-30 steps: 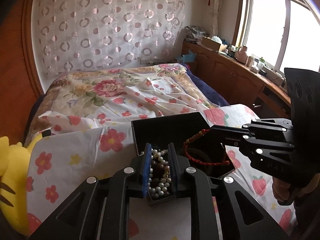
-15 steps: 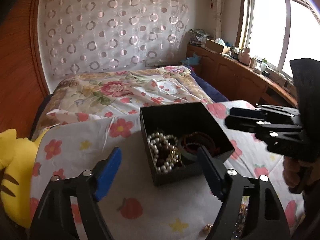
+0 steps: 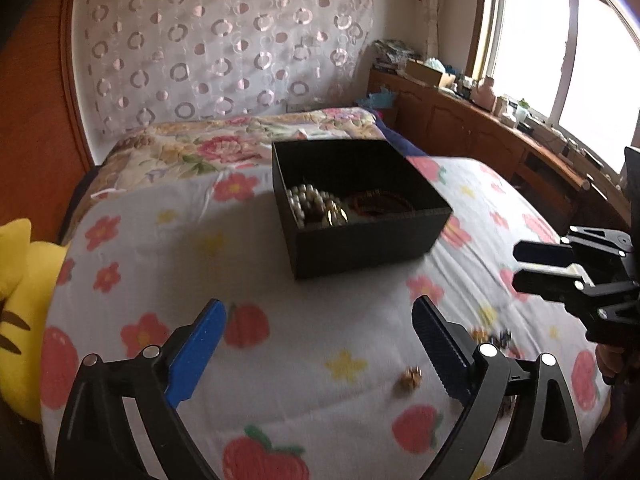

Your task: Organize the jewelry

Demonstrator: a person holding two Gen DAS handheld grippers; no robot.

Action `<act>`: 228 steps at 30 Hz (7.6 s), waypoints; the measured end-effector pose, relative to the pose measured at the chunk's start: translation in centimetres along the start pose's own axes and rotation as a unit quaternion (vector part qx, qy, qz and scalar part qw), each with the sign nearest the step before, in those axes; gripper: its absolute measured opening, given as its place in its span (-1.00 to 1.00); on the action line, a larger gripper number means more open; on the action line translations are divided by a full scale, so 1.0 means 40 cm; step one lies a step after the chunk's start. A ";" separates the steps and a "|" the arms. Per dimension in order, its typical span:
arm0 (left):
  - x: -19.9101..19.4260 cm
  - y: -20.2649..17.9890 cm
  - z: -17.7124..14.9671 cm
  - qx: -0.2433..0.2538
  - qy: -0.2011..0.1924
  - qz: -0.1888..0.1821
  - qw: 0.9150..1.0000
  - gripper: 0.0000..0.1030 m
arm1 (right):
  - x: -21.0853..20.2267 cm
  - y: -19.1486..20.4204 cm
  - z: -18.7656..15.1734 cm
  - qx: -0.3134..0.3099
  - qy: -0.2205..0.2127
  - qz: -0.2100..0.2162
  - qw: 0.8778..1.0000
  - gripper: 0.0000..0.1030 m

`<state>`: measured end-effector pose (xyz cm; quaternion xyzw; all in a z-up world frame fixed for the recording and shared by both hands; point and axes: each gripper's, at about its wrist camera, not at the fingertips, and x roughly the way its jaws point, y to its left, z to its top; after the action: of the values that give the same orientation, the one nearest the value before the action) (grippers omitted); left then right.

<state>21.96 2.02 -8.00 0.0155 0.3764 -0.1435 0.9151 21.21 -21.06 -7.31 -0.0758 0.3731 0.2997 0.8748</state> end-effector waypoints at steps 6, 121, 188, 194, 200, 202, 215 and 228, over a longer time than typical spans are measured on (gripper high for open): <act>-0.018 -0.015 -0.049 0.013 0.011 0.002 1.000 0.76 | -0.003 0.024 -0.071 0.011 0.029 0.019 0.999 -0.32; 0.010 -0.035 0.166 0.022 -0.030 -0.004 0.999 -0.76 | -0.006 -0.024 0.218 -0.009 -0.110 -0.005 0.994 0.17; -0.061 0.017 0.092 -0.012 -0.051 -0.013 0.999 0.54 | -0.016 -0.041 -0.084 0.037 0.004 -0.016 0.999 0.12; -0.046 0.016 0.011 -0.017 -0.014 -0.012 1.000 0.54 | -0.002 -0.017 -0.136 0.030 0.041 -0.010 0.999 -0.20; -0.020 -0.012 -0.026 -0.007 0.010 -0.020 1.000 0.54 | 0.009 -0.009 -0.147 0.027 0.061 -0.005 0.998 -0.32; -0.014 -0.026 -0.034 0.001 0.015 -0.021 1.000 0.54 | 0.012 -0.004 -0.145 0.026 0.061 0.000 0.998 -0.34; 0.004 -0.074 -0.066 0.018 0.033 -0.029 0.999 0.54 | 0.031 -0.026 -0.093 0.060 0.050 0.014 0.997 -0.34; 0.004 -0.097 -0.074 0.023 0.039 -0.037 0.998 0.54 | -0.003 -0.004 -0.067 0.030 0.033 0.017 0.999 -0.82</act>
<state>18.99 -1.33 -9.93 0.0279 0.4084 -0.1848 0.8935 19.62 -22.21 -9.14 -0.0535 0.4114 0.3005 0.8588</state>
